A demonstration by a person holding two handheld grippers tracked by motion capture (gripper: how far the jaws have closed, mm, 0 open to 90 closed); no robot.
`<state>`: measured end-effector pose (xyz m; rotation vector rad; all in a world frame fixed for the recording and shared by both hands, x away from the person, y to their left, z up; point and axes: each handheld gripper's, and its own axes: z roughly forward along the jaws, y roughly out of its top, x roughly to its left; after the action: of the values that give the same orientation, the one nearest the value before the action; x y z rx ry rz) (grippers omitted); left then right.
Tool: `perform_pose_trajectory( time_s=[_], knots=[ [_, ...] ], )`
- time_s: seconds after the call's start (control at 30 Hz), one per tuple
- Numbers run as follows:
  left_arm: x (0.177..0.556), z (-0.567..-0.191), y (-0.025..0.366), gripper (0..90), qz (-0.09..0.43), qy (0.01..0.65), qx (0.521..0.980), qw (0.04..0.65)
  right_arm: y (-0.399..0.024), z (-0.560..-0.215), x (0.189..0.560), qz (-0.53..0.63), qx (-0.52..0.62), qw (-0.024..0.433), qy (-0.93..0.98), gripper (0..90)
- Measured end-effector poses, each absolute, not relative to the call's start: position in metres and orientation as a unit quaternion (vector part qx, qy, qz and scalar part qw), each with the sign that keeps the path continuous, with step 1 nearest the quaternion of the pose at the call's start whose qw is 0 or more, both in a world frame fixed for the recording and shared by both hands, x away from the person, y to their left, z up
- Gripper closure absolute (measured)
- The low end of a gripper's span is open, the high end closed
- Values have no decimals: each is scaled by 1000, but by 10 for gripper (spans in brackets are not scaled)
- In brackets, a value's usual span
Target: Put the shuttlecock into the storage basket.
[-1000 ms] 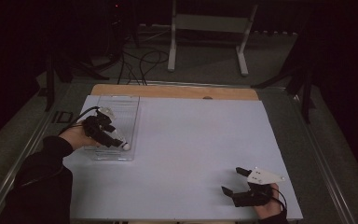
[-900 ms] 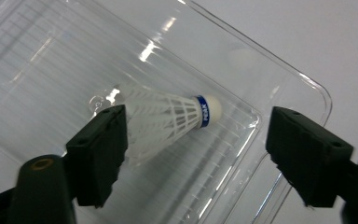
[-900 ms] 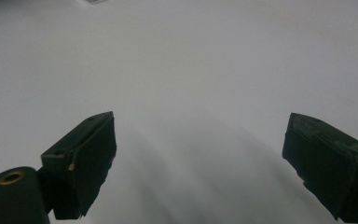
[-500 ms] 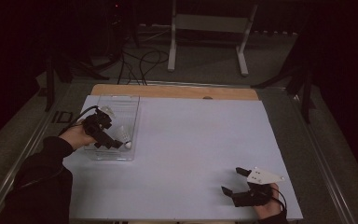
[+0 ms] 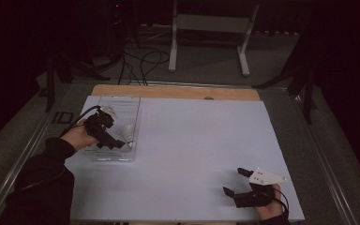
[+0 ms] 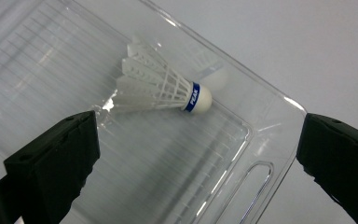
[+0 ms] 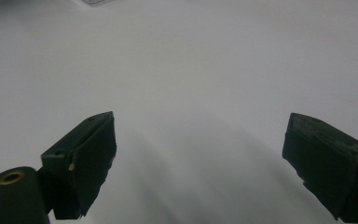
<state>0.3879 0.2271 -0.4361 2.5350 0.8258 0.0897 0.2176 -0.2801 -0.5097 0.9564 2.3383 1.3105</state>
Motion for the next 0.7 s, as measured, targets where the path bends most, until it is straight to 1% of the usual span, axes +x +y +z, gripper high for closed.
perform_pose_trajectory(
  time_s=[0.43,0.6,0.7],
  knots=[
    [388,-421,213,0,55,310,911,266,-280,-510,218,455,332,147,813,97],
    [386,-416,203,0,60,306,907,283,-281,-509,218,455,332,149,812,96],
    [383,-415,195,0,61,294,912,280,-281,-509,218,455,333,150,812,97]
  ],
)
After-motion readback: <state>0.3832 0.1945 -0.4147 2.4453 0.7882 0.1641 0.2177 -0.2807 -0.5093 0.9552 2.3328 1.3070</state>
